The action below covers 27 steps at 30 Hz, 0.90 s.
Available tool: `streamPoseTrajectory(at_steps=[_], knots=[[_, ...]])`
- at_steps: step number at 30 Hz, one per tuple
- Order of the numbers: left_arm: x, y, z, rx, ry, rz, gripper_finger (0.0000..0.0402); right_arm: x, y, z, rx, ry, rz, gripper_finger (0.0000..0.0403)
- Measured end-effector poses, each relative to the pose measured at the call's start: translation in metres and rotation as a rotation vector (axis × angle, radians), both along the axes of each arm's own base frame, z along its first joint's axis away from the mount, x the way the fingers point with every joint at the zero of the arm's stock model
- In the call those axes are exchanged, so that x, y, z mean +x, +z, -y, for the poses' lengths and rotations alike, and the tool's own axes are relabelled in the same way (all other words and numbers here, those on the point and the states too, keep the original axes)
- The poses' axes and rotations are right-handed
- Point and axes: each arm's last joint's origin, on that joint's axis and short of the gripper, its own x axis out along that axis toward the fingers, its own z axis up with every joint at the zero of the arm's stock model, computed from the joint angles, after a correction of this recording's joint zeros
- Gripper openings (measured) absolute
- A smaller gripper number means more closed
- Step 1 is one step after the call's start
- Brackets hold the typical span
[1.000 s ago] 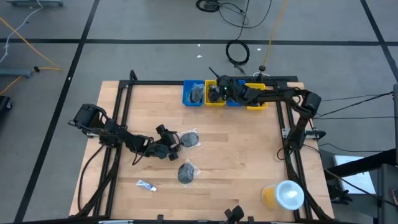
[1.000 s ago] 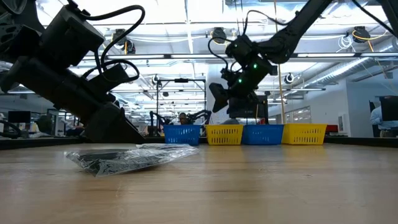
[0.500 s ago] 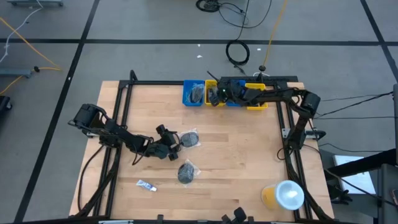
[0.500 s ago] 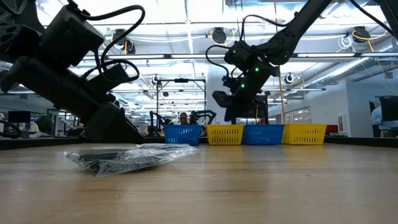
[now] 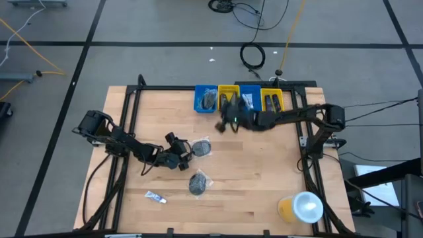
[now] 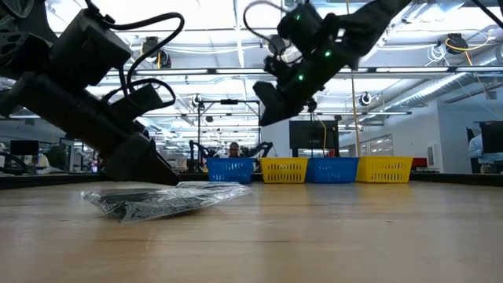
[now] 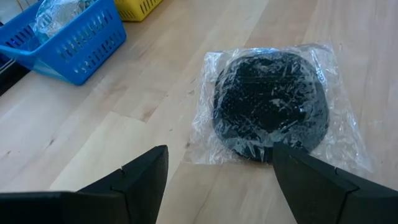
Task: Pick & Place Travel size toiletries
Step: Put the black hairbrush into the left blue bin
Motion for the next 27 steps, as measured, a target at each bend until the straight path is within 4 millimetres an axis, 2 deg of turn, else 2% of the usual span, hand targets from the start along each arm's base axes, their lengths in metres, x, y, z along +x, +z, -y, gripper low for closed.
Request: streamPoseTrajectory(at_steps=[6,11,14,18,22,27], knots=[[-0.002,0.0,0.005,-0.003,-0.006,0.002,0.0282,-0.005,-0.024,-0.072,-0.038,0.226,0.053,0.0003],[-0.001,-0.001,0.005,-0.049,-0.035,-0.003,0.0282,-0.029,-0.049,-0.109,0.03,0.306,0.153,0.0009],[0.001,-0.001,0.001,-0.073,-0.032,0.006,0.0282,-0.04,-0.059,-0.117,0.093,0.307,0.257,0.0009],[0.009,0.006,-0.006,-0.126,-0.036,0.089,0.0282,-0.05,-0.077,-0.119,0.152,0.284,0.276,0.0023],[0.016,0.009,-0.017,-0.251,-0.122,0.128,0.0282,-0.049,-0.088,-0.114,0.173,0.257,0.258,0.0064],[0.018,0.01,-0.03,-0.263,-0.026,0.163,0.0282,-0.048,-0.094,-0.111,0.209,0.252,0.256,0.0133]])
